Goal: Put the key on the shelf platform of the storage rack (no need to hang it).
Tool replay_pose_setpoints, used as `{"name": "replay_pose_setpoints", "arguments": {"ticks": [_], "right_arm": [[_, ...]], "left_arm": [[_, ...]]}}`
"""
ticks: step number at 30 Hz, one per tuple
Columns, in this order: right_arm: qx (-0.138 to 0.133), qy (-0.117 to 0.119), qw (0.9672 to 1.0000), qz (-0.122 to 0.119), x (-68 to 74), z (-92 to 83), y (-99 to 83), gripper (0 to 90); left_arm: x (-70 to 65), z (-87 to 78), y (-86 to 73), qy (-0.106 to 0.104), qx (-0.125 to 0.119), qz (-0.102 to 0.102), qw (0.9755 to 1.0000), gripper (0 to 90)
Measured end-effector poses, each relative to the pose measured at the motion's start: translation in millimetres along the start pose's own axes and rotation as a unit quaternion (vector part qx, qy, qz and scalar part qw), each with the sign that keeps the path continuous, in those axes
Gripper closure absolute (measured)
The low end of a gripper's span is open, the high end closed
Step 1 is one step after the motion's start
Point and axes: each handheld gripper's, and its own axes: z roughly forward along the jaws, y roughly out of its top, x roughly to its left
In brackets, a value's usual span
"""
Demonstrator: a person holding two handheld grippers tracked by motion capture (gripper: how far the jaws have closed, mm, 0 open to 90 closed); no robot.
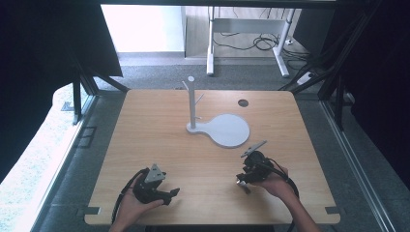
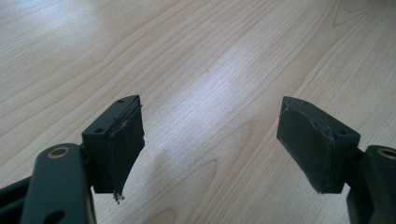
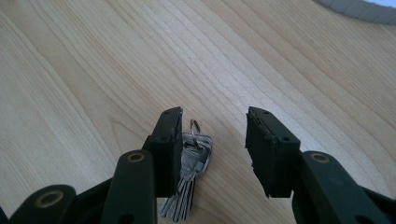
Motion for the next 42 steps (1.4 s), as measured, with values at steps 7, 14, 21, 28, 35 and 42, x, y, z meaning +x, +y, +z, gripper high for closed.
{"name": "replay_pose_setpoints", "arguments": {"ticks": [7,14,21,28,35,42], "right_arm": [[0.015,0.004,0.9999,-0.002,3.9,8.9,4.1,61.8],[0.031,0.009,0.9995,-0.004,5.4,16.2,6.0,67.5],[0.037,0.011,0.9993,0.001,3.9,19.2,6.6,70.4],[0.041,0.01,0.999,0.01,1.2,19.6,7.1,72.3],[0.048,0.011,0.9987,0.011,0.0,21.7,8.1,72.8],[0.058,0.013,0.9981,0.013,0.1,23.4,9.2,75.9]], "left_arm": [[0.4,0.1,-0.2,0.0,0.002,0.002,1.0,23.3],[0.6,0.9,-0.5,0.0,0.005,0.004,1.0,23.3],[1.2,1.4,-1.1,0.0,0.005,0.001,1.0,23.2],[2.6,0.7,-1.6,0.001,0.006,0.001,1.0,23.2],[2.3,1.3,-1.7,0.001,0.007,0.002,1.0,23.2],[2.2,2.7,-2.1,-0.001,0.01,0.003,0.9999,23.2]]}}
